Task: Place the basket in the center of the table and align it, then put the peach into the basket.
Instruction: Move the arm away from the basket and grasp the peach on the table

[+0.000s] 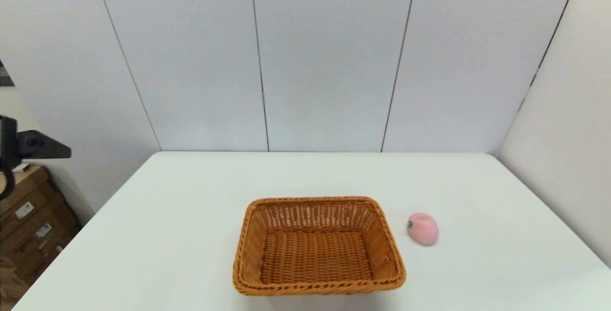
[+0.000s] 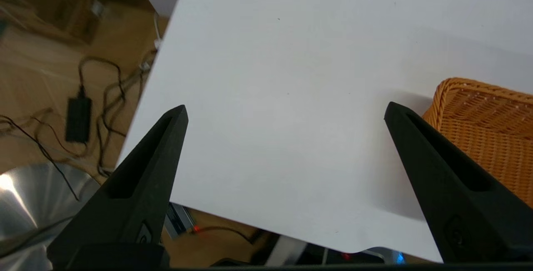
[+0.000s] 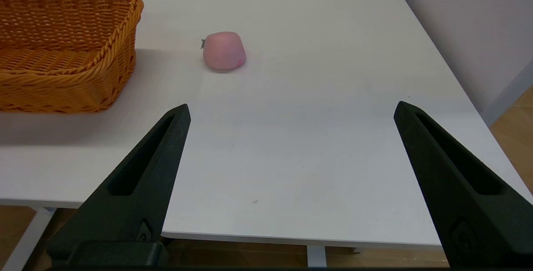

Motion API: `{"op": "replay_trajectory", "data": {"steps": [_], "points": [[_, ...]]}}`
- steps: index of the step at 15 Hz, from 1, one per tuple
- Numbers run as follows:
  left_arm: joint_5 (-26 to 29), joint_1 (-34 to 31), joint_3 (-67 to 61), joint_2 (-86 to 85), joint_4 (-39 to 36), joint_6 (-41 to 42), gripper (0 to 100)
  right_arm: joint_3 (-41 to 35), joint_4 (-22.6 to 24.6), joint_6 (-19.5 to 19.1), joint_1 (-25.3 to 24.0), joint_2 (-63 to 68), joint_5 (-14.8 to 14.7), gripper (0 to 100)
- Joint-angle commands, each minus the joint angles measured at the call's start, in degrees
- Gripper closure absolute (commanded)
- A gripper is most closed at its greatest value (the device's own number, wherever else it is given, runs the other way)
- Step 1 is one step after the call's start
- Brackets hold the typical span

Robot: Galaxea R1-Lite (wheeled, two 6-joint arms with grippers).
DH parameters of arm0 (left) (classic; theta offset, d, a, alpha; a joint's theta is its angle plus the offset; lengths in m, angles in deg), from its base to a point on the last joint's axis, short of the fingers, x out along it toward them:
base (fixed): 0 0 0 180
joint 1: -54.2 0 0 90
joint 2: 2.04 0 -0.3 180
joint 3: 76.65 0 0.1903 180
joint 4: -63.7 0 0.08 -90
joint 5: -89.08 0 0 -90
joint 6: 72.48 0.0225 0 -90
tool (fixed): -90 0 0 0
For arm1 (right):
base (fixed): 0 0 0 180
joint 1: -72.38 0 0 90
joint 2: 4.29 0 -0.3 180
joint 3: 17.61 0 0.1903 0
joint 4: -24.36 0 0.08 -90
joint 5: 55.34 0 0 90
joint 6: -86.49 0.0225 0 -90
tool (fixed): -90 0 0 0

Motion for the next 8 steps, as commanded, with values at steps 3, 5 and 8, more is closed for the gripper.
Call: {"op": "replay_trajectory", "data": {"steps": [3,5,8], "points": [[-1.68,1.49,-22.50,-34.70,-0.16,6.23,0,-0.01,0.04,0.04,-0.04,-0.23,0.00,0],[-1.68,1.49,-28.38,-42.87,-0.34,9.83,0,-0.01,0.04,0.04,-0.04,-0.23,0.00,0],[-2.12,1.41,-34.62,-50.52,-2.45,11.33,0,-0.01,0.04,0.04,-0.04,-1.03,0.00,0]]}}
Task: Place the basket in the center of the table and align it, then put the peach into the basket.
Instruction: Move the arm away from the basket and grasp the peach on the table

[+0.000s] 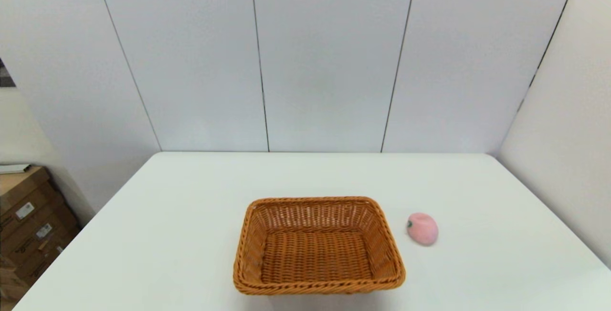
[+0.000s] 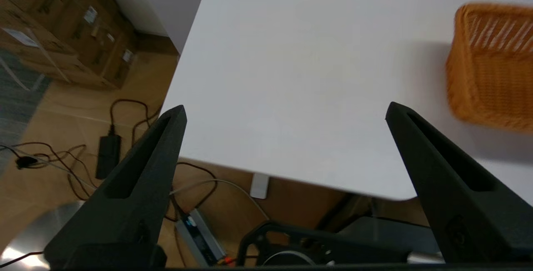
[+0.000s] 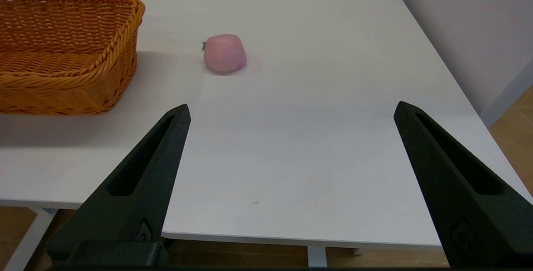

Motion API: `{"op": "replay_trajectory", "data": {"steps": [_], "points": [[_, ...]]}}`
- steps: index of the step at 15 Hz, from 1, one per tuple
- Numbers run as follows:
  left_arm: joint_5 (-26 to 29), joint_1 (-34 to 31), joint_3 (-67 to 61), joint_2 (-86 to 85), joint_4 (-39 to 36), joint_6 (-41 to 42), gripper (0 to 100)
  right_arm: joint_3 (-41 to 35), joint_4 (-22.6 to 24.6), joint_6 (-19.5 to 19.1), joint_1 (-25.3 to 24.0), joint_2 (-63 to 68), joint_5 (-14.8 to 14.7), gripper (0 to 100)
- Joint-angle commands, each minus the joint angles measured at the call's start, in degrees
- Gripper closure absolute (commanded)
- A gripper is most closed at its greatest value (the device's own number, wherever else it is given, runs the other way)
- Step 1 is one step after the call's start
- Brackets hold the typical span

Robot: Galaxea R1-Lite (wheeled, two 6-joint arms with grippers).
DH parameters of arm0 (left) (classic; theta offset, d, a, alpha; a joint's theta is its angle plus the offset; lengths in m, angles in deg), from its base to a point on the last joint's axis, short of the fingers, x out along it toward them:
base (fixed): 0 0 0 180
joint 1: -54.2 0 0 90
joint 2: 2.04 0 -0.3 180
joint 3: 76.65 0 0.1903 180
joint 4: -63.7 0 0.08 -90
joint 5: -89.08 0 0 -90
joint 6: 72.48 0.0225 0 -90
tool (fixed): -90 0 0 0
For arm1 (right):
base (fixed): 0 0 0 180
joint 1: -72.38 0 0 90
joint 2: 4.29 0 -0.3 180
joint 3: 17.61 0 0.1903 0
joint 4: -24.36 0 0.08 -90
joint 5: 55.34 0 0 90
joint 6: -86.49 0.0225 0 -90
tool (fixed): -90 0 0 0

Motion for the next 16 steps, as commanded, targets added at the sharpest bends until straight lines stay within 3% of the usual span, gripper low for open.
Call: {"op": "replay_trajectory", "data": {"steps": [1,6,10,16], "points": [[-0.13,-0.02,-12.43,-18.27,-4.23,3.41,0,-0.01,-0.06,-0.02,-0.02,-0.79,0.00,0],[-0.57,0.06,-25.97,-26.54,-18.03,8.59,0,-0.01,0.12,0.06,-0.02,-1.15,-0.09,0],[-0.05,0.24,-40.12,-28.82,-36.22,8.51,0,-0.10,0.20,0.15,-0.02,-1.15,-0.09,0],[4.61,0.59,-46.27,-36.38,-37.81,6.57,0,-0.10,0.38,-0.02,-0.02,-1.15,0.00,0]]}}
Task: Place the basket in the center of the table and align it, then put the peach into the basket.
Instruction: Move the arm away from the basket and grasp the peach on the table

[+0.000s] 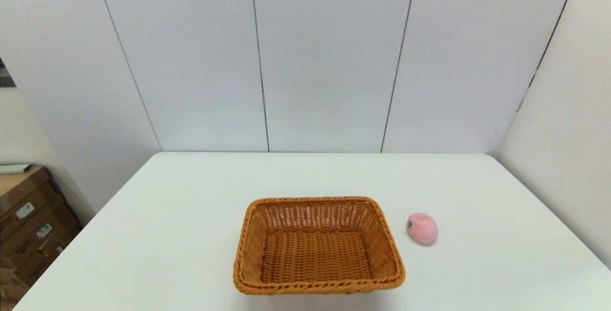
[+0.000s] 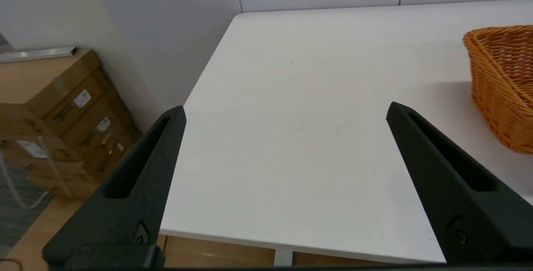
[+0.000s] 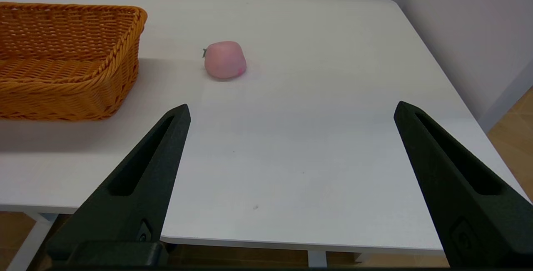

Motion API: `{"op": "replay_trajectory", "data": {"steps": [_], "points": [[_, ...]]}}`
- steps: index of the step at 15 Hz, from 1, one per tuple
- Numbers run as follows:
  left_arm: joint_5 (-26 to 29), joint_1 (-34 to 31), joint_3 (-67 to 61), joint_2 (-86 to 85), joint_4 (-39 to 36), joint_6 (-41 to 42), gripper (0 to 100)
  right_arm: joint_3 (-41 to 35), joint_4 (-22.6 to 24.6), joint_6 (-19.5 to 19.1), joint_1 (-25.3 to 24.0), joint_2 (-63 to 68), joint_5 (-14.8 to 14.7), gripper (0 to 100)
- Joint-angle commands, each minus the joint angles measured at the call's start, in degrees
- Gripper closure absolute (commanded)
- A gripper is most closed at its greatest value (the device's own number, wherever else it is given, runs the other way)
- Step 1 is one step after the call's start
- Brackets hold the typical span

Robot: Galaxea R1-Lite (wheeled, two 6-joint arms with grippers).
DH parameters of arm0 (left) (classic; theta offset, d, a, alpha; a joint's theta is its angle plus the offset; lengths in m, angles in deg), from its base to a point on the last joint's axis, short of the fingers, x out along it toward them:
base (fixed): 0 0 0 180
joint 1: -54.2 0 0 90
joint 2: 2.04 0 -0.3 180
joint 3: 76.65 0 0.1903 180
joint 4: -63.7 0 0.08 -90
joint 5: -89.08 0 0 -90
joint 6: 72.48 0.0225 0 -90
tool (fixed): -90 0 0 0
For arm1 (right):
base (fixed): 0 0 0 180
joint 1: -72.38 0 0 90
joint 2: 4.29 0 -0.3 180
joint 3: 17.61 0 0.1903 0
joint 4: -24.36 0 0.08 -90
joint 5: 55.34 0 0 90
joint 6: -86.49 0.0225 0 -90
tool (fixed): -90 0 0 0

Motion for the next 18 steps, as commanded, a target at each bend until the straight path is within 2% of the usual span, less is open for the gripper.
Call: {"op": "replay_trajectory", "data": {"steps": [1,5,6,7,9,11,12,14,18], "points": [[5.01,0.13,-1.91,-3.88,-0.07,-3.57,0,-0.09,0.19,-0.16,-0.02,-0.07,0.02,0],[6.68,0.22,-3.49,-3.88,-0.42,-4.89,0,0.88,-0.69,-0.69,-0.02,-0.07,-0.77,0],[6.60,0.22,-3.49,-3.88,-0.42,-5.07,0,5.01,-2.18,-0.77,-0.02,1.68,-0.68,0],[6.42,0.22,-3.40,-3.88,-0.42,-5.59,0,10.90,-4.38,-0.25,-0.02,8.54,-0.77,0],[6.24,0.22,-3.40,-3.88,-0.42,-6.56,0,22.06,-4.38,2.57,0.16,26.12,-0.33,0],[6.24,0.22,-3.40,-3.88,-0.42,-6.38,0,31.20,-5.43,7.22,-0.37,40.80,-0.06,0],[6.33,0.22,-3.40,-3.88,-0.42,-6.12,0,34.89,-6.75,7.84,-0.72,46.95,-0.06,0],[6.51,0.22,-3.40,-3.88,-0.42,-6.03,0,40.61,-10.88,8.98,-3.80,56.97,-0.06,0],[6.42,0.22,-3.40,-3.88,-0.42,-6.12,0,45.70,-10.62,13.64,-11.53,77.62,-1.91,0]]}}
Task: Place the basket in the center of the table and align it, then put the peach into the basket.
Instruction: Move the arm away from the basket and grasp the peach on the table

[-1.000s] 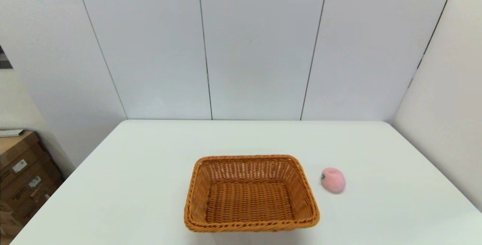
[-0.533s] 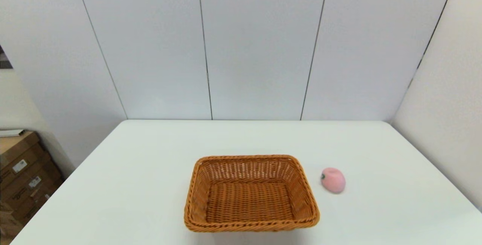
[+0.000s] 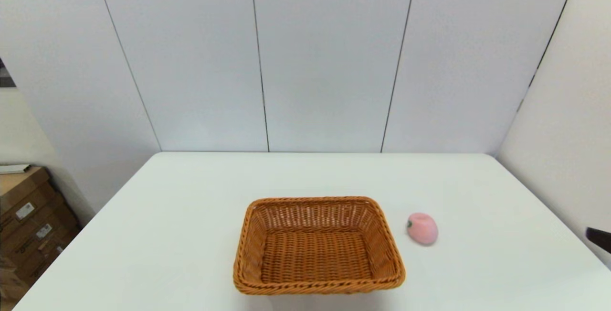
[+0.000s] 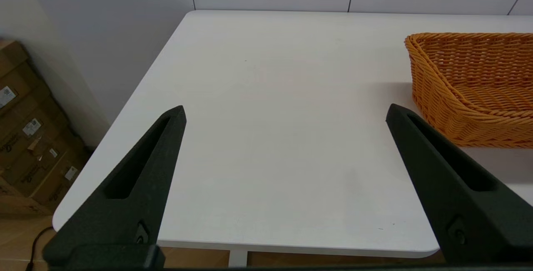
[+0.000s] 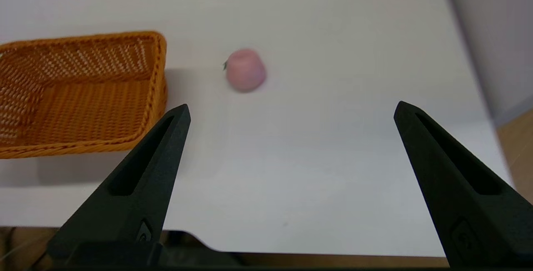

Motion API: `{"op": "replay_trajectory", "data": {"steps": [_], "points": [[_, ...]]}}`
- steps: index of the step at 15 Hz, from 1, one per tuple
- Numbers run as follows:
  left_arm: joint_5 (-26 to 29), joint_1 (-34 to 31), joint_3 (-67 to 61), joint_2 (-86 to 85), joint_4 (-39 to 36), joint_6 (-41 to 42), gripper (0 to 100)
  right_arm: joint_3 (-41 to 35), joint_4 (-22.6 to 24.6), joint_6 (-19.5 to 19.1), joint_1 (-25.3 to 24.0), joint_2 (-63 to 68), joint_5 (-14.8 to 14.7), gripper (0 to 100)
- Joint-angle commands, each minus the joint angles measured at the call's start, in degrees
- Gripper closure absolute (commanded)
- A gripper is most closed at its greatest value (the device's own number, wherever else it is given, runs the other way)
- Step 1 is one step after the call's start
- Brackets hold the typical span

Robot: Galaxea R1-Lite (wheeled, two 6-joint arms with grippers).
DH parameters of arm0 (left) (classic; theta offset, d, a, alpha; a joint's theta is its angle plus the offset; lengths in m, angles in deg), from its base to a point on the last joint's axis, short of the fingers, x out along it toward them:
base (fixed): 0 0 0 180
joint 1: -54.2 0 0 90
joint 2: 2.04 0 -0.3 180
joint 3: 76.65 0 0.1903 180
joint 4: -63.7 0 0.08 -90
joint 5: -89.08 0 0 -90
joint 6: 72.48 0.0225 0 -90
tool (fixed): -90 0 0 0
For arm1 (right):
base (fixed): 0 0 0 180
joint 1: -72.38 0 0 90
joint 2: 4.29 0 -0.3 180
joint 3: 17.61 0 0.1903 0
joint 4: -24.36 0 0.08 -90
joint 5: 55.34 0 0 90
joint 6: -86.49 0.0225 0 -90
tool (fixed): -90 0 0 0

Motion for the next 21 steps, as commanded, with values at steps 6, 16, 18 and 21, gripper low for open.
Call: {"op": "replay_trajectory", "data": {"steps": [6,16,18,21], "points": [[-0.20,-0.01,0.01,-0.01,0.04,-0.55,0,16.92,6.45,9.72,-14.76,51.62,-4.75,0],[-0.29,-0.01,0.01,-0.01,0.04,-0.55,0,16.92,14.18,10.16,-10.80,63.31,-9.67,0],[-0.29,-0.01,0.01,-0.01,0.04,-0.55,0,16.39,14.53,10.25,-10.28,65.33,-9.67,0],[-0.29,-0.01,0.01,-0.01,0.04,-0.55,0,17.18,14.80,12.09,-10.54,67.97,-9.32,0]]}}
